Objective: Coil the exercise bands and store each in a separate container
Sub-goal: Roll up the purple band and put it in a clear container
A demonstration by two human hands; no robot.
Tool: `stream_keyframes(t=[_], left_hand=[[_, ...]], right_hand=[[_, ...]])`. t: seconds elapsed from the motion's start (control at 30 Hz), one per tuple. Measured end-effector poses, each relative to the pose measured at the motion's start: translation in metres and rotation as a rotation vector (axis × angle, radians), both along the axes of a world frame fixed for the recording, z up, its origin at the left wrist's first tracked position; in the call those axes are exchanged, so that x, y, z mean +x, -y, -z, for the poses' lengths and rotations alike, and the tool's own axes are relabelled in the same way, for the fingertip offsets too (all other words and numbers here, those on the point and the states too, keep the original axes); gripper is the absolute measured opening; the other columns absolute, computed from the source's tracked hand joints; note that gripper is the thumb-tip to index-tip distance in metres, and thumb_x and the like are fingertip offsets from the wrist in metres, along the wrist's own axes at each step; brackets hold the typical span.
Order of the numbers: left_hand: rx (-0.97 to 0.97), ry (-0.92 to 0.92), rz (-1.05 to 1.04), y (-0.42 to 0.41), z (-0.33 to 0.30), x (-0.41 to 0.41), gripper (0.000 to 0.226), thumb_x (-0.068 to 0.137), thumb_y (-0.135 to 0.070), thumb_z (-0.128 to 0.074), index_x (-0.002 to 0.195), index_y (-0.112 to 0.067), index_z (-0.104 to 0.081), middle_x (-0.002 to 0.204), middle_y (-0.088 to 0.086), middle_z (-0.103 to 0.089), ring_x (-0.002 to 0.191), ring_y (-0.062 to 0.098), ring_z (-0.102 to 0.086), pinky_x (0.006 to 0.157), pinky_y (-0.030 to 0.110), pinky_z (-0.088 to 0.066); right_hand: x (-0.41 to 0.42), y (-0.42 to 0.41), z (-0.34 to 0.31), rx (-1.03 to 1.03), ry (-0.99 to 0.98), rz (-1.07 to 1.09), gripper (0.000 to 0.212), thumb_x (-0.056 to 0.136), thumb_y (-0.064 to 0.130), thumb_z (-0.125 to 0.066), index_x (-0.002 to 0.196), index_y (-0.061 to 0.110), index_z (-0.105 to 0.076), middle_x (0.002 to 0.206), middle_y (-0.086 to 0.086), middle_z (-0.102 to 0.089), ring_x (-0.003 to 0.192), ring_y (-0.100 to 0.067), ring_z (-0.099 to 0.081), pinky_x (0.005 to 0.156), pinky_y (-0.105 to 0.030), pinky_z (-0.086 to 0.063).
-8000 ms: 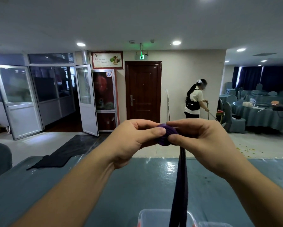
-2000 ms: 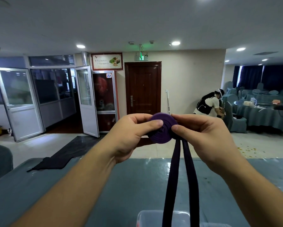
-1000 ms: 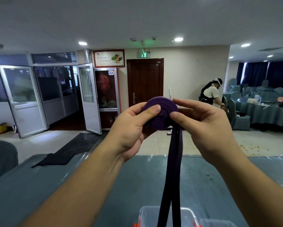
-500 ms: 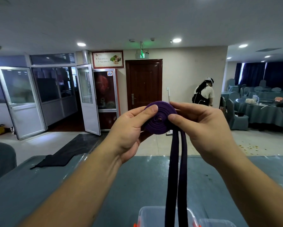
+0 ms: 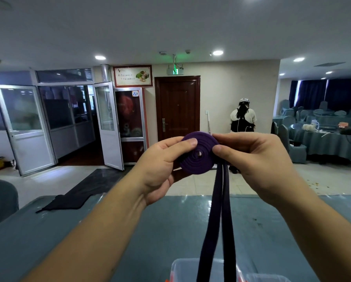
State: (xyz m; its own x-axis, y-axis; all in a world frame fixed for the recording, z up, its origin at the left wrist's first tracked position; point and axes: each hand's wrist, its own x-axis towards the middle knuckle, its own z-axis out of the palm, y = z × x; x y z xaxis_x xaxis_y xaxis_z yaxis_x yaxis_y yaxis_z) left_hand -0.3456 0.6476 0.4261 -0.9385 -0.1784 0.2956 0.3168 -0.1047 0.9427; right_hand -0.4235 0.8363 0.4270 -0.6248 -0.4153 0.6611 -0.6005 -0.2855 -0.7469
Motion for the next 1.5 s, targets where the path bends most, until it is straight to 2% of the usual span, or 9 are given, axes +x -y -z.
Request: stream_keyframes(t=[0.1, 0.33, 0.53, 0.73, 0.87, 0.97, 1.13, 1.33, 1.5], left_hand=[[-0.141, 0.012, -0.008, 0.004, -0.005, 0.002, 0.045, 0.075, -0.035, -0.079, 0.115, -0.014, -0.079, 0.112, 0.014, -0.078, 0.096, 0.019, -0.072, 0.082, 0.031, -0.062], [0.049, -0.025, -0.004, -0.004, 0.008, -0.003, 0.043, 0.078, -0.034, -0.078, 0.117, -0.015, -0.078, 0.117, 0.015, -0.077, 0.109, 0.026, -0.071, 0.097, 0.043, -0.059], [-0.14, 0.016, 0.002, 0.0, -0.001, 0.005, 0.039, 0.077, -0.032, -0.081, 0.113, -0.016, -0.079, 0.11, 0.013, -0.079, 0.097, 0.02, -0.075, 0.079, 0.031, -0.061], [0.104, -0.036, 0.029, -0.007, 0.003, 0.0, 0.045, 0.082, -0.028, -0.077, 0.123, -0.011, -0.074, 0.121, 0.018, -0.075, 0.111, 0.028, -0.071, 0.094, 0.043, -0.061], [-0.094, 0.013, 0.008, -0.003, -0.003, 0.004, 0.031, 0.087, -0.025, -0.077, 0.115, -0.014, -0.078, 0.112, 0.014, -0.078, 0.095, 0.019, -0.073, 0.08, 0.033, -0.061], [-0.129, 0.005, -0.011, -0.002, -0.006, 0.004, 0.04, 0.077, -0.032, -0.082, 0.113, -0.016, -0.079, 0.111, 0.014, -0.078, 0.095, 0.018, -0.074, 0.078, 0.03, -0.06], [0.049, -0.013, 0.027, -0.006, 0.004, 0.0, 0.045, 0.081, -0.031, -0.08, 0.122, -0.015, -0.075, 0.121, 0.017, -0.075, 0.109, 0.027, -0.071, 0.098, 0.047, -0.059], [-0.175, 0.047, 0.037, 0.003, -0.001, 0.008, 0.03, 0.084, -0.023, -0.081, 0.114, -0.016, -0.079, 0.11, 0.014, -0.078, 0.095, 0.02, -0.074, 0.08, 0.032, -0.06], [0.049, 0.006, 0.057, 0.0, 0.005, 0.006, 0.039, 0.08, -0.028, -0.08, 0.117, -0.016, -0.079, 0.117, 0.014, -0.077, 0.104, 0.022, -0.073, 0.091, 0.04, -0.061]], right_hand=[[0.0, -0.003, -0.004, 0.073, -0.033, 0.007, 0.026, 0.087, 0.003, -0.079, 0.109, 0.016, -0.081, 0.097, 0.003, -0.083, 0.092, -0.014, -0.08, 0.081, -0.018, -0.06], [0.0, 0.005, 0.005, -0.08, 0.071, -0.065, 0.043, 0.074, 0.018, -0.081, 0.116, 0.014, -0.078, 0.104, -0.003, -0.082, 0.1, -0.019, -0.079, 0.087, -0.026, -0.062], [-0.001, -0.003, -0.003, 0.063, -0.007, -0.085, 0.032, 0.078, 0.016, -0.082, 0.11, 0.023, -0.081, 0.104, -0.001, -0.083, 0.101, -0.019, -0.079, 0.09, -0.027, -0.061], [0.006, 0.004, 0.004, -0.109, 0.06, -0.052, 0.031, 0.083, 0.006, -0.079, 0.113, 0.016, -0.078, 0.099, -0.004, -0.083, 0.094, -0.02, -0.08, 0.08, -0.024, -0.063], [0.004, -0.003, 0.0, 0.003, 0.027, -0.034, 0.038, 0.078, 0.016, -0.079, 0.115, 0.013, -0.078, 0.103, -0.002, -0.083, 0.1, -0.017, -0.079, 0.088, -0.026, -0.062], [0.005, -0.003, -0.001, -0.025, 0.029, -0.047, 0.038, 0.075, 0.018, -0.08, 0.113, 0.016, -0.079, 0.102, -0.002, -0.083, 0.098, -0.018, -0.079, 0.088, -0.026, -0.062], [0.01, 0.003, 0.008, -0.131, 0.066, -0.05, 0.035, 0.079, 0.012, -0.079, 0.113, 0.018, -0.078, 0.103, -0.003, -0.083, 0.099, -0.019, -0.079, 0.086, -0.027, -0.063], [0.009, -0.005, 0.003, 0.081, -0.024, -0.024, 0.031, 0.083, 0.013, -0.08, 0.11, 0.027, -0.079, 0.102, 0.006, -0.082, 0.099, -0.012, -0.078, 0.088, -0.022, -0.061], [0.013, 0.001, 0.004, -0.031, -0.005, -0.017, 0.039, 0.074, 0.027, -0.08, 0.112, 0.026, -0.078, 0.102, 0.005, -0.083, 0.098, -0.014, -0.079, 0.083, -0.021, -0.061]])
